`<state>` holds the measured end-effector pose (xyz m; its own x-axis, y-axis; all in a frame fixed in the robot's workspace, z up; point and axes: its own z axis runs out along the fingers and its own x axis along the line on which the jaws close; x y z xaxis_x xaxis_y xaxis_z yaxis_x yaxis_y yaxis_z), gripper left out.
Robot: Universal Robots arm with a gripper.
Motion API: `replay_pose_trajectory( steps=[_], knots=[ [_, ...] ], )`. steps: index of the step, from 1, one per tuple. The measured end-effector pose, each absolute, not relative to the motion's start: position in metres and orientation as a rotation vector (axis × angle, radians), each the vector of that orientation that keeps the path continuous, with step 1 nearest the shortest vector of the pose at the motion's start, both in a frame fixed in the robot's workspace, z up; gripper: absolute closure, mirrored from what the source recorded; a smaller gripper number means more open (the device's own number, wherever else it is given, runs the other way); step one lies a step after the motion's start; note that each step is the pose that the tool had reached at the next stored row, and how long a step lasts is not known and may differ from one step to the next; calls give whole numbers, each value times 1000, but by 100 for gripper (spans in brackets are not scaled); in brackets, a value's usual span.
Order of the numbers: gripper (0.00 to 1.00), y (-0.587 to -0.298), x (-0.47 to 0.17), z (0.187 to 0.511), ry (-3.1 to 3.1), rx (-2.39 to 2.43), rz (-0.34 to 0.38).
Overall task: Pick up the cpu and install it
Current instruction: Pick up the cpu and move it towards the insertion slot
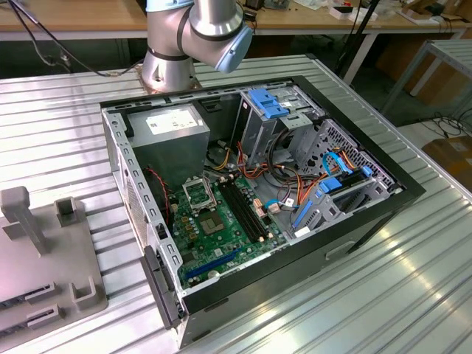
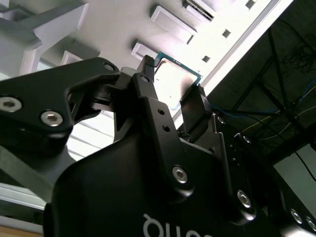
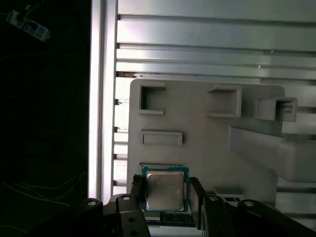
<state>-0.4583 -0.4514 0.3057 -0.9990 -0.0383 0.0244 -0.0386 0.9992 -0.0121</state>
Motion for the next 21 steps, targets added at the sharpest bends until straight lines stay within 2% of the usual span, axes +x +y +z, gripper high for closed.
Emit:
replay_pose_trajectory(
  steps=[21],
  knots=[
    [53,-451,-458,319,-3117,60,20]
  ],
)
